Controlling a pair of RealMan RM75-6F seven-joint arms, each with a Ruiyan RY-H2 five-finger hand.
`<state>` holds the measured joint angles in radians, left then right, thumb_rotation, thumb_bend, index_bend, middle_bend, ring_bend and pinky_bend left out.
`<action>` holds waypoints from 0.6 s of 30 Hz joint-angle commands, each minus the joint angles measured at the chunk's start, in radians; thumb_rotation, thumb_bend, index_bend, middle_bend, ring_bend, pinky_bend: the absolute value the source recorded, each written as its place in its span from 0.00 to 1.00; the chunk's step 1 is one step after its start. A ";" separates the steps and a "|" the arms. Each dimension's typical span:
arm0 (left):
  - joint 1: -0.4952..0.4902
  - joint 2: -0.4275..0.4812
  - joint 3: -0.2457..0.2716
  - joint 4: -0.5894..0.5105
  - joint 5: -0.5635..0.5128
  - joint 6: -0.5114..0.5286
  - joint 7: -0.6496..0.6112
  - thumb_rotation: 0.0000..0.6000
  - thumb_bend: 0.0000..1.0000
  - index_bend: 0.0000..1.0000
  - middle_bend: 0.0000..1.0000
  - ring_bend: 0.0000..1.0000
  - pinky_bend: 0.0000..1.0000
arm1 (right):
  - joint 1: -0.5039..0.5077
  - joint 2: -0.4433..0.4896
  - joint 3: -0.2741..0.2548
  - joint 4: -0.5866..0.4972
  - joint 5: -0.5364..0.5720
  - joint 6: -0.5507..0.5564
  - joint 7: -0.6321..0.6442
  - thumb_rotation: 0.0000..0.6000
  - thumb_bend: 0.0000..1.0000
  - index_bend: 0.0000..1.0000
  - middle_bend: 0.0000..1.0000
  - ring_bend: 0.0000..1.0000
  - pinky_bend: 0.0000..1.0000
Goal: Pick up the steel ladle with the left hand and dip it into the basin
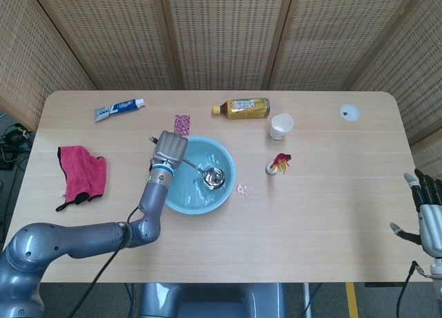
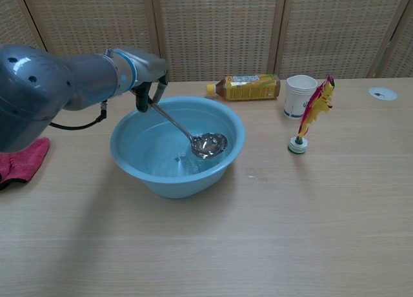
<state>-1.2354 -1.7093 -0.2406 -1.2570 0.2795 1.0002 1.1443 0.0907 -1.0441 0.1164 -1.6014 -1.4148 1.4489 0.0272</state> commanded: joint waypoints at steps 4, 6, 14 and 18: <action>-0.019 0.110 -0.031 -0.120 -0.045 0.014 0.043 1.00 0.53 0.68 0.95 0.93 1.00 | -0.001 0.001 0.000 -0.006 -0.005 0.006 -0.003 1.00 0.00 0.00 0.00 0.00 0.00; -0.023 0.130 -0.039 -0.142 -0.057 0.019 0.046 1.00 0.53 0.69 0.95 0.93 1.00 | -0.001 0.001 0.000 -0.007 -0.005 0.006 -0.005 1.00 0.00 0.00 0.00 0.00 0.00; -0.058 0.242 -0.048 -0.248 -0.161 0.015 0.110 1.00 0.53 0.69 0.95 0.92 1.00 | -0.001 0.001 0.002 -0.009 0.001 0.008 -0.009 1.00 0.00 0.00 0.00 0.00 0.00; -0.077 0.275 -0.047 -0.272 -0.180 0.021 0.127 1.00 0.53 0.69 0.94 0.92 1.00 | -0.002 0.002 0.003 -0.010 0.005 0.007 -0.011 1.00 0.00 0.00 0.00 0.00 0.00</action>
<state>-1.3042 -1.4434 -0.2871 -1.5199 0.1070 1.0187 1.2652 0.0889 -1.0426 0.1197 -1.6110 -1.4102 1.4566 0.0164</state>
